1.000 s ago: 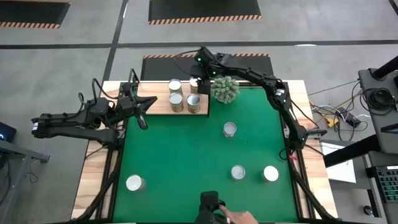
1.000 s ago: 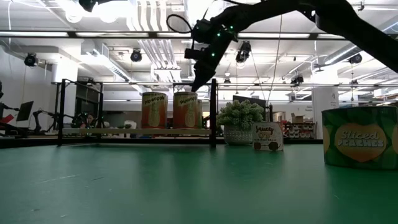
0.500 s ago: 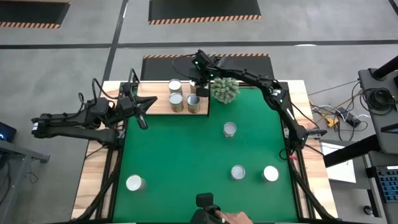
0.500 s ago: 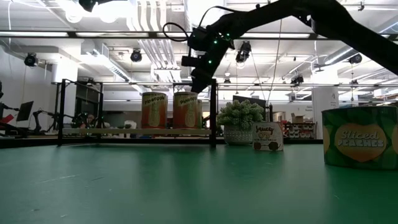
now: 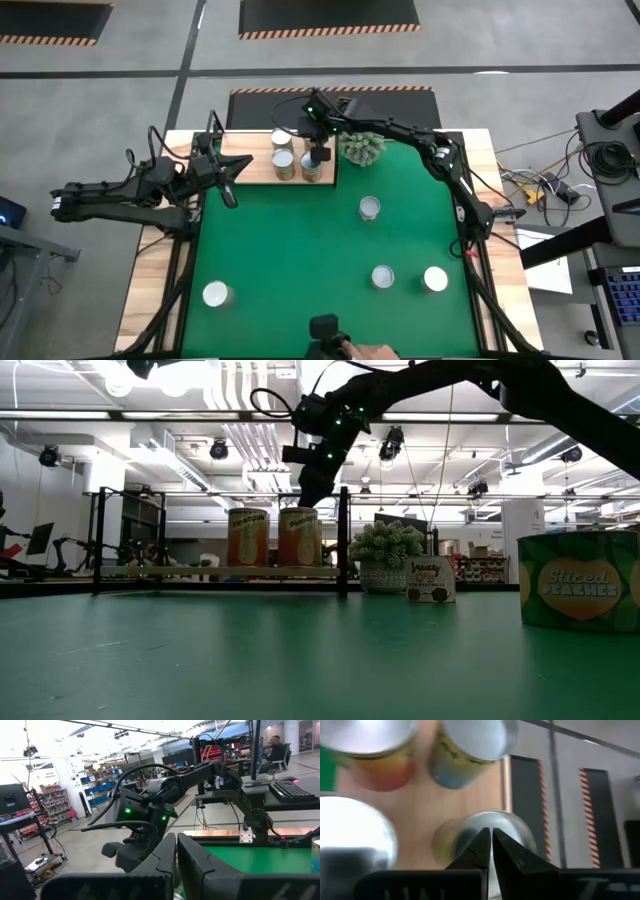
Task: Pick and place cans onto a shelf
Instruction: Put the canned oranges on the shelf, then adjust the canned cherries on the shelf, then put the canned peaches on the shelf
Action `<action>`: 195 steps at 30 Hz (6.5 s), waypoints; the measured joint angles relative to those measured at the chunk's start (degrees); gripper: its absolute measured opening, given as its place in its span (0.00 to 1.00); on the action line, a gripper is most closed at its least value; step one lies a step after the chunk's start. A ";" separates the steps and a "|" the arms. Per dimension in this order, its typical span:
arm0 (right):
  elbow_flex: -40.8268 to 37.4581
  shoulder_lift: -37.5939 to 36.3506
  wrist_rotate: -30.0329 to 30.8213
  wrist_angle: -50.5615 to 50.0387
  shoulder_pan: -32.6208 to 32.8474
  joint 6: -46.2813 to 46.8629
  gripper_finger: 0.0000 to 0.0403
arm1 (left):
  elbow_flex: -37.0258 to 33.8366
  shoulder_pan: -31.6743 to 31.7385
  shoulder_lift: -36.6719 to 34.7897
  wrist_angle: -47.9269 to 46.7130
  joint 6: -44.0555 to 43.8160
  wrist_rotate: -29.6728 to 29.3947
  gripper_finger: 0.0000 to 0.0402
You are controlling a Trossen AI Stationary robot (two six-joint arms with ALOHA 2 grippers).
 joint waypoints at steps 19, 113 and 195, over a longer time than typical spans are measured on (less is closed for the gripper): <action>0.17 2.11 -0.14 -1.07 0.81 0.01 0.02 | 0.00 0.02 -0.02 -0.11 0.20 -0.01 0.00; -78.83 -57.79 -13.47 47.72 19.44 19.95 0.02 | 36.81 35.83 59.31 -41.48 7.08 19.57 0.00; -78.88 -61.59 -10.53 47.95 19.57 11.34 0.02 | 27.15 -27.86 41.37 -58.69 -97.81 35.23 0.00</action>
